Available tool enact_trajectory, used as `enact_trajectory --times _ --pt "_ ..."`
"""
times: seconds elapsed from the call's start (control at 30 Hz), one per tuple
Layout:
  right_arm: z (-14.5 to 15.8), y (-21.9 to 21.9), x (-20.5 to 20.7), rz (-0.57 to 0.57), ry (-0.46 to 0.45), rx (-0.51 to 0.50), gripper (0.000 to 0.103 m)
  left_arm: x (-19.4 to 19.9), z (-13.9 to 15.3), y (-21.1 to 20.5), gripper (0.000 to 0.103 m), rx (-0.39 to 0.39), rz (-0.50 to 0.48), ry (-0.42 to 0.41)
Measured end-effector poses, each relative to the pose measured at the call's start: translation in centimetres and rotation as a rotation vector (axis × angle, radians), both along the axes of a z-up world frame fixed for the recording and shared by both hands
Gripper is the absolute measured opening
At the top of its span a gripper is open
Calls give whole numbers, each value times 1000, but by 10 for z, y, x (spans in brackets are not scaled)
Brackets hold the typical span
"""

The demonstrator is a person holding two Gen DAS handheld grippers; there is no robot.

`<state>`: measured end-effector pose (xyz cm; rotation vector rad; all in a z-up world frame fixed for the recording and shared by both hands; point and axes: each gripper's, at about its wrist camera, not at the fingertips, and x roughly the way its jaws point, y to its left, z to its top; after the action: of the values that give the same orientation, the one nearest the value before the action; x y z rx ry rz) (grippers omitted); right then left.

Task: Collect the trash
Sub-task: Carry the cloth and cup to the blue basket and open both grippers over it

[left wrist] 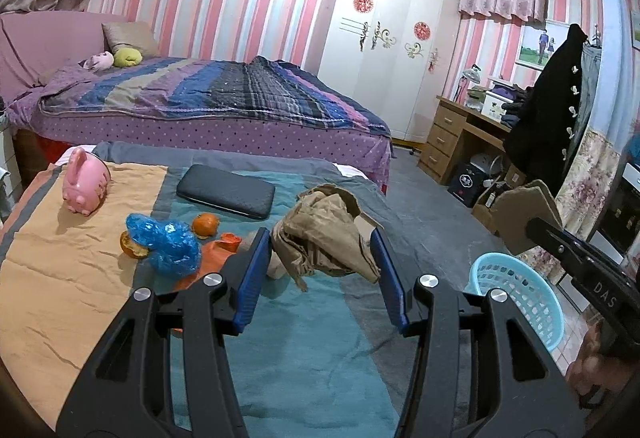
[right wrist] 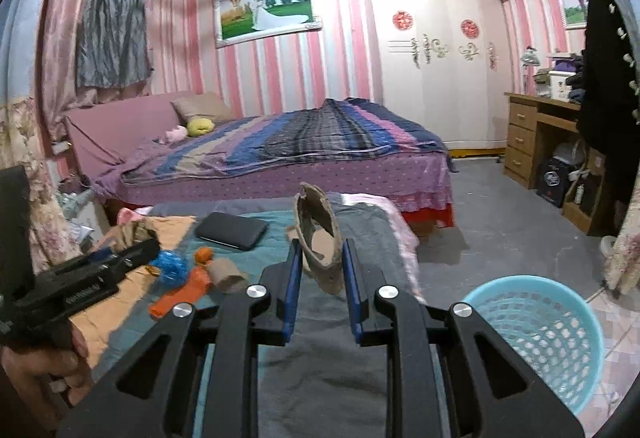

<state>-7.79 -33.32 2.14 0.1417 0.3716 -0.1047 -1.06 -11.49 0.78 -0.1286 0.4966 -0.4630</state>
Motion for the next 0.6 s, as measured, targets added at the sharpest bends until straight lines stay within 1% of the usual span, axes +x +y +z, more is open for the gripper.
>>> enact_trajectory --times 0.17,0.33,0.5,0.6 --pt "-3 -23 -10 -56 13 25 21 -3 0 -11 50 6 -19 -2" --pt "-3 -38 -13 -58 6 49 21 -7 0 -24 50 -4 -45 -1" --pt "0 -39 -15 -52 -6 55 21 -12 4 -36 50 -29 -71 -4" --pt "3 -41 -18 -46 -11 53 21 -18 6 -46 50 -30 -89 -11"
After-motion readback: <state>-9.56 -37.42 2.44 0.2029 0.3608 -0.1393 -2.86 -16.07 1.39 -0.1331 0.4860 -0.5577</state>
